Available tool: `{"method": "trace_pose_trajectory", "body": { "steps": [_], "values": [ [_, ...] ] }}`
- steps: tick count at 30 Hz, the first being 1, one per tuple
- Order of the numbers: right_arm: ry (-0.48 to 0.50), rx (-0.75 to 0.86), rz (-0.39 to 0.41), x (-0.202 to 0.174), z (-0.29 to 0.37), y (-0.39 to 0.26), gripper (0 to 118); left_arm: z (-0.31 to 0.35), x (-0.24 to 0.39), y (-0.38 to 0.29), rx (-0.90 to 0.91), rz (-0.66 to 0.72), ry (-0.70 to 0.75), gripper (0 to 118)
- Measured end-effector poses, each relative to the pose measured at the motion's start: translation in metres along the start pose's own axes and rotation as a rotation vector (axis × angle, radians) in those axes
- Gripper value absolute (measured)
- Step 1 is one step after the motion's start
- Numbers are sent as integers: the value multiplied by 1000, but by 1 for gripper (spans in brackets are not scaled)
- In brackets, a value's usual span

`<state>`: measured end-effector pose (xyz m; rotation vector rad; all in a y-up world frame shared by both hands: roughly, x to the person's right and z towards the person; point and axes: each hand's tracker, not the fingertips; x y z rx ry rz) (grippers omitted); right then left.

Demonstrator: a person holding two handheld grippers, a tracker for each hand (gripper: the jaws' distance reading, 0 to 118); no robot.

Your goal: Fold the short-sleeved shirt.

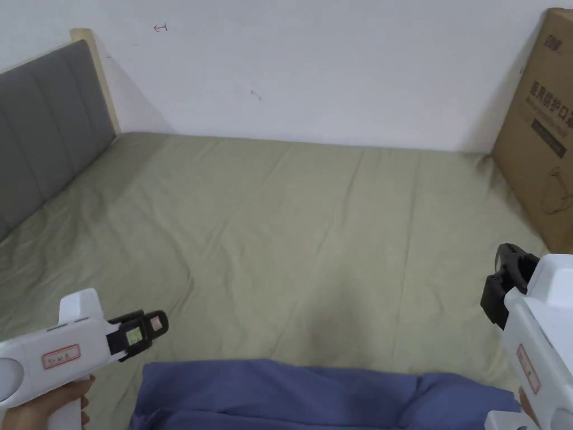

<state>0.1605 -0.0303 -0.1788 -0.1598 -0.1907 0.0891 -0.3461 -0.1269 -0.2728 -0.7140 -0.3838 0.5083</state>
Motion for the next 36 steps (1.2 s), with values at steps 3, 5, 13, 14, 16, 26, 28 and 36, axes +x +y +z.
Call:
{"method": "trace_pose_trajectory", "body": {
  "steps": [3, 5, 13, 14, 16, 26, 28, 36],
  "values": [
    [3, -14, 1, -8, -7, -4, 0, -5, -44, -8, -113, 90, 10, 3],
    [6, -27, 4, -14, -13, -7, 0, -12, -64, -16, -191, 179, 32, 7],
    [27, -94, 23, -32, -26, -23, 0, -54, -128, -51, -281, 254, 99, 96],
    [29, -101, 28, -32, -27, -26, 0, -59, -131, -54, -295, 263, 91, 96],
    [31, -112, 34, -32, -29, -28, 0, -66, -131, -60, -293, 264, 71, 84],
    [11, -120, 34, -16, -27, -25, 0, -83, -90, -67, -260, 52, 138, 6],
    [7, -114, 35, -13, -26, -23, 0, -68, -79, -60, -212, -5, 145, 5],
    [21, -84, 15, -7, -20, -16, 0, -12, -79, -18, -152, -70, 237, 4]
  ]
}}
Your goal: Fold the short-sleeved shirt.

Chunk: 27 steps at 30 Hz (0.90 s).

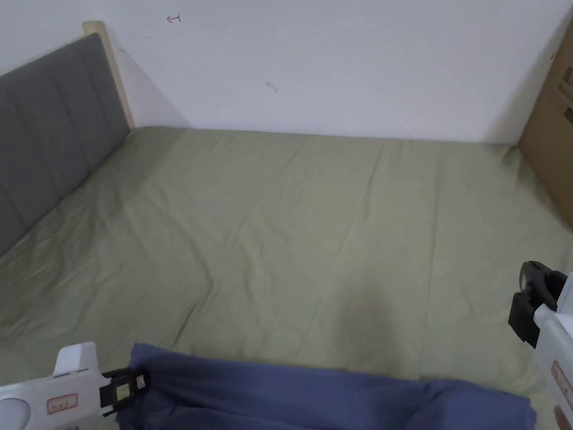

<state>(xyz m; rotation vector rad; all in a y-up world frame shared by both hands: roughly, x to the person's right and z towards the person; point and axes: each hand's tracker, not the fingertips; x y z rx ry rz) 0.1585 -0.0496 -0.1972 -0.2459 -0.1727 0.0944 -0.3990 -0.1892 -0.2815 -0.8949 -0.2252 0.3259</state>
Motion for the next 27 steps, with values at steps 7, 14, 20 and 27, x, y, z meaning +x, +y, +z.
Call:
{"method": "trace_pose_trajectory", "body": {
  "steps": [7, 14, 20, 27],
  "values": [
    [30, 18, -17, 4, 6, 0, 0, 24, -5, 10, 2, 32, 82, 4],
    [60, 38, -20, 11, 10, 2, 0, 19, 94, 14, -8, -51, -25, 4],
    [63, 40, -15, 25, 19, -1, 0, -29, 179, 2, -105, -64, -176, 4],
    [23, 36, -10, 51, 29, -5, 0, -107, 258, -39, -273, -166, -168, 4]
  ]
}}
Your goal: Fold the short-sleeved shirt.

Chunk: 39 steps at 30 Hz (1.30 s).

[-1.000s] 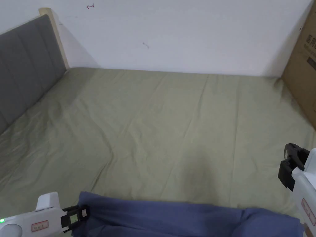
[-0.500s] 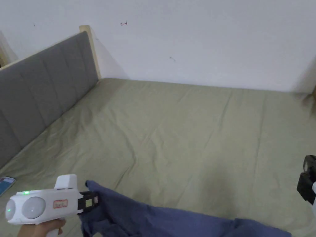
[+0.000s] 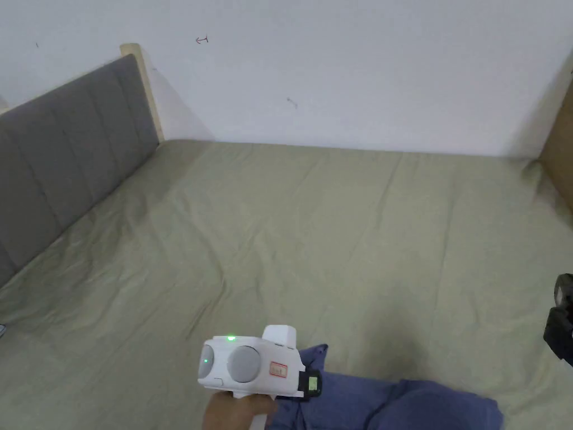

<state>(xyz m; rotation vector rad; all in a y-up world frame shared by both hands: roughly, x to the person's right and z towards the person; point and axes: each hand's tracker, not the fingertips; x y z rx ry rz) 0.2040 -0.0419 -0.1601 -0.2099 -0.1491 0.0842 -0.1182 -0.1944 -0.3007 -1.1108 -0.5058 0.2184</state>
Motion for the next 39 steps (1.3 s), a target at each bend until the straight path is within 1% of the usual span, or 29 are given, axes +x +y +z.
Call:
{"method": "trace_pose_trajectory", "body": {
  "steps": [4, 5, 6, 7, 9, 10, 11, 14, 17, 19, 20, 21, 24, 26, 28, 30, 33, 37, 39],
  "values": [
    [-27, -12, 0, 12, 4, -3, 0, -45, 9, -8, -62, 19, 45, 5],
    [-31, -15, -2, 15, 5, -4, 0, -54, 7, -10, -84, 40, 60, 9],
    [-37, -17, -4, 16, 6, -5, 0, -57, 7, -12, -88, 62, 69, 22],
    [-42, -19, -5, 18, 8, -5, 0, -56, 6, -13, -74, 95, 46, 38],
    [-52, -21, -6, 21, 9, -7, 0, -49, 6, -16, -52, 138, -31, 77],
    [-54, -23, -8, 22, 9, -7, 0, -45, 8, -15, -40, 136, -56, 88],
    [-56, -24, -11, 23, 9, -7, 0, -39, 11, -13, -37, 122, -56, 96],
    [-63, -23, -15, 24, 9, -6, 0, -5, 21, -4, 70, 18, -63, 98],
    [-65, -13, -24, 24, 11, -3, 0, 42, 25, 0, 248, -75, -41, 95],
    [-67, -6, -24, 23, 12, -1, 0, 70, 20, 2, 355, -112, -20, 82],
    [-67, -2, -24, 23, 12, 0, 0, 83, 16, 3, 394, -120, -18, 73],
    [-67, -1, -25, 22, 11, 1, 0, 91, 10, 5, 417, -127, -13, 49],
    [-54, -4, -33, 21, 8, 1, 0, 108, -5, 6, 482, -125, 64, 2],
    [-50, -5, -33, 18, 6, 1, 0, 108, -13, 4, 501, -137, 107, 0],
    [-43, -5, -38, 17, 6, 0, 0, 106, -25, 1, 499, -124, 119, 0],
    [-39, -6, -43, 16, 5, 0, 0, 95, -33, -4, 488, -110, 163, 0],
    [-33, -10, -41, 15, 5, 0, 0, 66, -40, -16, 401, -108, 191, 0],
    [-35, -15, -38, 17, 6, -2, 0, 17, -33, -43, 272, -154, 222, 0],
    [-40, -23, -41, 20, 6, -3, 0, -8, -27, -56, 208, -167, 207, 0]
  ]
}}
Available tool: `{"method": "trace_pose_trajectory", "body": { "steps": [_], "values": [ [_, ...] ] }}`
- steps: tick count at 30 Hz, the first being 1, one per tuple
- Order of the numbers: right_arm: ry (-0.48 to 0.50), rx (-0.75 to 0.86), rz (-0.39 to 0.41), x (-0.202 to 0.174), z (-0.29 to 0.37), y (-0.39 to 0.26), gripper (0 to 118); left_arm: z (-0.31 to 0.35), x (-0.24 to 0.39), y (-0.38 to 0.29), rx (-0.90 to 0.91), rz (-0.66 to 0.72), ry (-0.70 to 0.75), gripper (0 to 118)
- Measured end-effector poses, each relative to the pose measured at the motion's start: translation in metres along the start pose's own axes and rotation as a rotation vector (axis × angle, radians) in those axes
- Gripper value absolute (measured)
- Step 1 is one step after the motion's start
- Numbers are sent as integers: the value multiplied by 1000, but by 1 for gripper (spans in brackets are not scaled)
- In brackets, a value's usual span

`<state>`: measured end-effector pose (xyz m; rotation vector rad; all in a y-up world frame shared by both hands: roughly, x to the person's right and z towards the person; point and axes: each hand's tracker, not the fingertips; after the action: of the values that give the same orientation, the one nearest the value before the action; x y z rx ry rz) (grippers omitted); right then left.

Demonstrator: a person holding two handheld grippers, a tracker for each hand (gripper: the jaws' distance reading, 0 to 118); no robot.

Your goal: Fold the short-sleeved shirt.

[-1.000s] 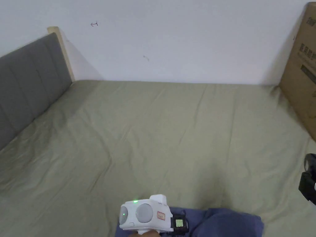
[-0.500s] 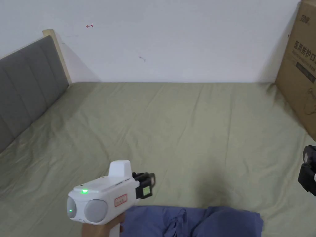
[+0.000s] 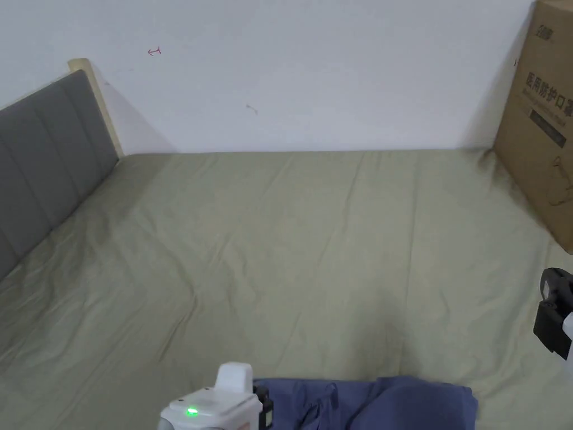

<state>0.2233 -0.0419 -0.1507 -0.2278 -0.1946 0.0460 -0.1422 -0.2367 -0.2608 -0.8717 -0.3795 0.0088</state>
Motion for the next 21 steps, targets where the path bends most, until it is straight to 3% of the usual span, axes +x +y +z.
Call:
{"method": "trace_pose_trajectory", "body": {
  "steps": [7, 21],
  "values": [
    [-37, -12, -2, 17, 7, -5, 0, -36, 60, -26, -73, -121, -1, 0],
    [-80, -19, 2, 32, 15, -5, 0, -29, 96, -6, -71, -30, -198, 0]
  ]
}}
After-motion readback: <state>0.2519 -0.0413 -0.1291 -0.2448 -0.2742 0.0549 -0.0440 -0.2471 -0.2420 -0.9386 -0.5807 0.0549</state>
